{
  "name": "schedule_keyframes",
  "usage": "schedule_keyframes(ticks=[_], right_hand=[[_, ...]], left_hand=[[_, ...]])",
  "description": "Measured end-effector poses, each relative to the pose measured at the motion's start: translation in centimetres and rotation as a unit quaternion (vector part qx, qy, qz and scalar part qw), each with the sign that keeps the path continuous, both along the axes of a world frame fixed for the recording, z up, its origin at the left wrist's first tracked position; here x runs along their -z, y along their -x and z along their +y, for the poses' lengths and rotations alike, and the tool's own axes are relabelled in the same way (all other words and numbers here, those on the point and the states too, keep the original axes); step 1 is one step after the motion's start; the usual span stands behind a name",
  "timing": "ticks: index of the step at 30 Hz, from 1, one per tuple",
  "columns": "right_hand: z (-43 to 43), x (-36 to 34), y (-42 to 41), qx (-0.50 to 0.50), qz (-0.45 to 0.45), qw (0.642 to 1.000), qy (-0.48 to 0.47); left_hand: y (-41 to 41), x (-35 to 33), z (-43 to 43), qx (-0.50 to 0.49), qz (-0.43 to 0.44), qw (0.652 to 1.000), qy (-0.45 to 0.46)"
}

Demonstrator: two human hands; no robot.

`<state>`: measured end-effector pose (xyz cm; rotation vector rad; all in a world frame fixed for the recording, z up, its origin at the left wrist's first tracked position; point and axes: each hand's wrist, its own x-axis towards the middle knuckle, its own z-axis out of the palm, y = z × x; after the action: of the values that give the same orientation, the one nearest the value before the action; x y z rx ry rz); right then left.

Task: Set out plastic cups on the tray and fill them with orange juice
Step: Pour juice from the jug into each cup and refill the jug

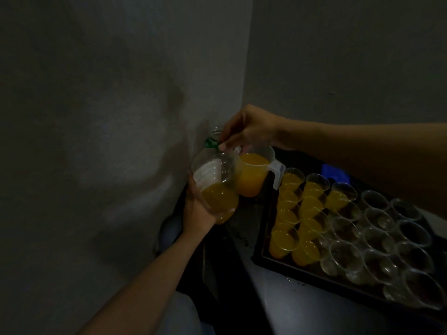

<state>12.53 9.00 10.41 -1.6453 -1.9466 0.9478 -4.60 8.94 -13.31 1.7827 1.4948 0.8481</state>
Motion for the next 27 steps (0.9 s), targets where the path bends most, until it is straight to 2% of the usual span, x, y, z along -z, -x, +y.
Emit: schedule_keyframes(ticks=[6, 12, 17, 19, 22, 24, 27], right_hand=[[-0.8, 0.0, -1.2, 0.008, 0.014, 0.999, -0.05], [-1.8, 0.2, -4.4, 0.064, 0.003, 0.992, -0.111], [-3.0, 0.8, -7.9, 0.102, -0.018, 0.985, -0.136], [-3.4, 1.0, -8.8, 0.115, -0.019, 0.984, -0.135], [-3.9, 1.3, -9.8, 0.131, -0.02, 0.982, -0.133], [-4.0, 1.7, -10.2, 0.14, -0.019, 0.982, -0.127], [-4.2, 2.5, -10.5, 0.159, -0.008, 0.981, -0.11]], left_hand=[[0.1, -2.0, -2.0, -0.029, 0.023, 0.999, 0.007], [0.0, -2.9, -5.3, -0.014, 0.044, 0.987, -0.155], [-1.3, -4.6, -5.9, -0.004, 0.049, 0.967, -0.249], [-1.9, -5.1, -5.9, 0.047, 0.072, 0.947, -0.309], [-3.2, -5.4, -6.0, 0.164, 0.117, 0.893, -0.402], [-4.5, -5.8, -6.3, 0.229, 0.113, 0.884, -0.392], [-6.5, -6.4, -6.2, 0.284, 0.085, 0.909, -0.291]])
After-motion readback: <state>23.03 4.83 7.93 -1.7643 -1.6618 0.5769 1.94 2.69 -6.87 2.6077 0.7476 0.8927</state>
